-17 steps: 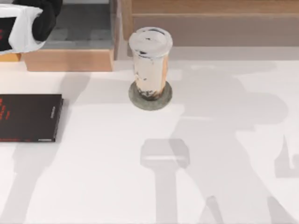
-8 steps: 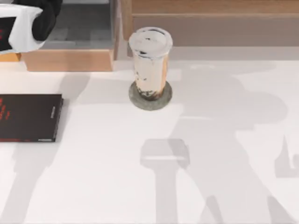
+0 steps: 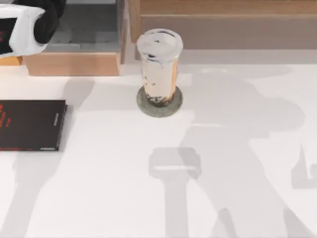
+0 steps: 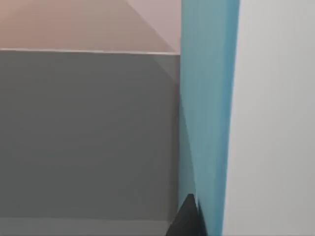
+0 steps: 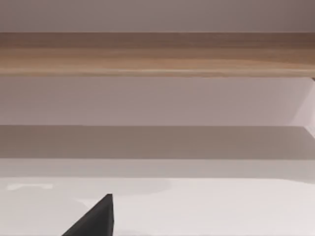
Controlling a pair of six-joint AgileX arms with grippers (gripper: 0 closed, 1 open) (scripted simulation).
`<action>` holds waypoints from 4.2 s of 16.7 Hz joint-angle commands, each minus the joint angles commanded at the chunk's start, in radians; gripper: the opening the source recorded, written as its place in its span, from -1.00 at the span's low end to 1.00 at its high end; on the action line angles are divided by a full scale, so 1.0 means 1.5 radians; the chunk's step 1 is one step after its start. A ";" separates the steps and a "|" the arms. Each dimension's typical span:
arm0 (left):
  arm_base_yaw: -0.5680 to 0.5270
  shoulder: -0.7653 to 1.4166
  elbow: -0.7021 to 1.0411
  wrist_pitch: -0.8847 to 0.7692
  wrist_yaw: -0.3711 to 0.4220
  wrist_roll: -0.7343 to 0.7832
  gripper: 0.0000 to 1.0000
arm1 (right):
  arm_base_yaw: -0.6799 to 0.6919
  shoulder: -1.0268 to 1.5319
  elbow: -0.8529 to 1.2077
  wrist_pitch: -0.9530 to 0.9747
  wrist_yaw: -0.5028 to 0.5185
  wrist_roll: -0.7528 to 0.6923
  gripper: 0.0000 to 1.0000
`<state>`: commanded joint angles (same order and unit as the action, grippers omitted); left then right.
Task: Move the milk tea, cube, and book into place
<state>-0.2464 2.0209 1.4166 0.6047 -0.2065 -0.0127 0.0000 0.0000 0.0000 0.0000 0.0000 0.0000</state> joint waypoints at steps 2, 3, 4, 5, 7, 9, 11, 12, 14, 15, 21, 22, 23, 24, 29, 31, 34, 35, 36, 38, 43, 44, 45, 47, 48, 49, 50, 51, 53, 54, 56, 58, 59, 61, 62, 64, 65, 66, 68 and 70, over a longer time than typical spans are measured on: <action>0.000 0.000 0.000 0.000 0.000 0.000 -1.00 | 0.000 0.000 0.000 0.000 0.000 0.000 1.00; 0.000 0.000 0.000 0.000 0.000 0.000 -1.00 | 0.000 0.000 0.000 0.000 0.000 0.000 1.00; 0.000 0.000 0.000 0.000 0.000 0.000 -1.00 | 0.000 0.000 0.000 0.000 0.000 0.000 1.00; 0.000 0.000 0.000 0.000 0.000 0.000 -1.00 | 0.000 0.000 0.000 0.000 0.000 0.000 1.00; -0.002 -0.003 -0.001 -0.001 0.000 0.001 -1.00 | 0.000 0.000 0.000 0.000 0.000 0.000 1.00; -0.003 -0.014 -0.008 -0.005 -0.002 0.001 -1.00 | 0.000 0.000 0.000 0.000 0.000 0.000 1.00; -0.004 -0.024 -0.013 -0.009 -0.003 0.001 -1.00 | 0.000 0.000 0.000 0.000 0.000 0.000 1.00; -0.005 -0.030 -0.017 -0.012 -0.003 0.001 -1.00 | 0.000 0.000 0.000 0.000 0.000 0.000 1.00; -0.005 -0.033 -0.019 -0.013 -0.004 0.001 -1.00 | 0.000 0.000 0.000 0.000 0.000 0.000 1.00; -0.005 -0.033 -0.019 -0.013 -0.004 0.001 -1.00 | 0.000 0.000 0.000 0.000 0.000 0.000 1.00; 0.003 -0.090 -0.076 0.037 0.042 0.073 -1.00 | 0.000 0.000 0.000 0.000 0.000 0.000 1.00; 0.006 -0.117 -0.104 0.057 0.061 0.108 -1.00 | 0.000 0.000 0.000 0.000 0.000 0.000 1.00; 0.010 -0.146 -0.135 0.079 0.082 0.150 -1.00 | 0.000 0.000 0.000 0.000 0.000 0.000 1.00; 0.016 -0.177 -0.169 0.102 0.104 0.198 -1.00 | 0.000 0.000 0.000 0.000 0.000 0.000 1.00; 0.070 -0.326 -0.369 0.203 0.194 0.511 -1.00 | 0.000 0.000 0.000 0.000 0.000 0.000 1.00; 0.103 -0.366 -0.453 0.225 0.216 0.647 -1.00 | 0.000 0.000 0.000 0.000 0.000 0.000 1.00; 0.156 -0.383 -0.569 0.231 0.232 0.833 -1.00 | 0.000 0.000 0.000 0.000 0.000 0.000 1.00; 0.172 -0.378 -0.604 0.227 0.233 0.886 -1.00 | 0.000 0.000 0.000 0.000 0.000 0.000 1.00; 0.187 -0.367 -0.635 0.219 0.234 0.934 -1.00 | 0.000 0.000 0.000 0.000 0.000 0.000 1.00; 0.212 -0.332 -0.689 0.195 0.233 1.014 -1.00 | 0.000 0.000 0.000 0.000 0.000 0.000 1.00; 0.237 -0.257 -0.753 0.144 0.228 1.112 -1.00 | 0.000 0.000 0.000 0.000 0.000 0.000 1.00; 0.237 -0.257 -0.753 0.143 0.228 1.112 -1.00 | 0.000 0.000 0.000 0.000 0.000 0.000 1.00; 0.237 -0.257 -0.753 0.143 0.228 1.112 -1.00 | 0.000 0.000 0.000 0.000 0.000 0.000 1.00; 0.234 -0.265 -0.747 0.147 0.228 1.114 -1.00 | 0.000 0.000 0.000 0.000 0.000 0.000 1.00; 0.234 -0.263 -0.747 0.147 0.228 1.114 -1.00 | 0.000 0.000 0.000 0.000 0.000 0.000 1.00; 0.234 -0.257 -0.746 0.149 0.227 1.114 -1.00 | 0.000 0.000 0.000 0.000 0.000 0.000 1.00; 0.235 -0.250 -0.745 0.150 0.227 1.113 -1.00 | 0.000 0.000 0.000 0.000 0.000 0.000 1.00; 0.235 -0.243 -0.744 0.151 0.227 1.112 -1.00 | 0.000 0.000 0.000 0.000 0.000 0.000 1.00; 0.235 -0.238 -0.743 0.152 0.226 1.111 -1.00 | 0.000 0.000 0.000 0.000 0.000 0.000 1.00; 0.235 -0.238 -0.743 0.152 0.226 1.111 -1.00 | 0.000 0.000 0.000 0.000 0.000 0.000 1.00; 0.235 -0.238 -0.743 0.152 0.226 1.111 -0.85 | 0.000 0.000 0.000 0.000 0.000 0.000 1.00; 0.235 -0.238 -0.743 0.152 0.226 1.111 -0.55 | 0.000 0.000 0.000 0.000 0.000 0.000 1.00; 0.235 -0.238 -0.743 0.152 0.226 1.111 -0.40 | 0.000 0.000 0.000 0.000 0.000 0.000 1.00; 0.235 -0.238 -0.743 0.152 0.226 1.111 -0.10 | 0.000 0.000 0.000 0.000 0.000 0.000 1.00; 0.235 -0.238 -0.743 0.152 0.226 1.111 0.06 | 0.000 0.000 0.000 0.000 0.000 0.000 1.00; 0.235 -0.238 -0.743 0.152 0.226 1.111 0.36 | 0.000 0.000 0.000 0.000 0.000 0.000 1.00; 0.235 -0.238 -0.743 0.152 0.226 1.111 0.51 | 0.000 0.000 0.000 0.000 0.000 0.000 1.00; 0.235 -0.238 -0.743 0.152 0.226 1.111 0.66 | 0.000 0.000 0.000 0.000 0.000 0.000 1.00; 0.235 -0.238 -0.743 0.152 0.226 1.111 0.96 | 0.000 0.000 0.000 0.000 0.000 0.000 1.00; 0.235 -0.238 -0.743 0.152 0.226 1.111 1.00 | 0.000 0.000 0.000 0.000 0.000 0.000 1.00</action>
<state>0.1062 1.6637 0.3020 0.8327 0.1330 1.6545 0.0000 0.0000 0.0000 0.0000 0.0000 0.0000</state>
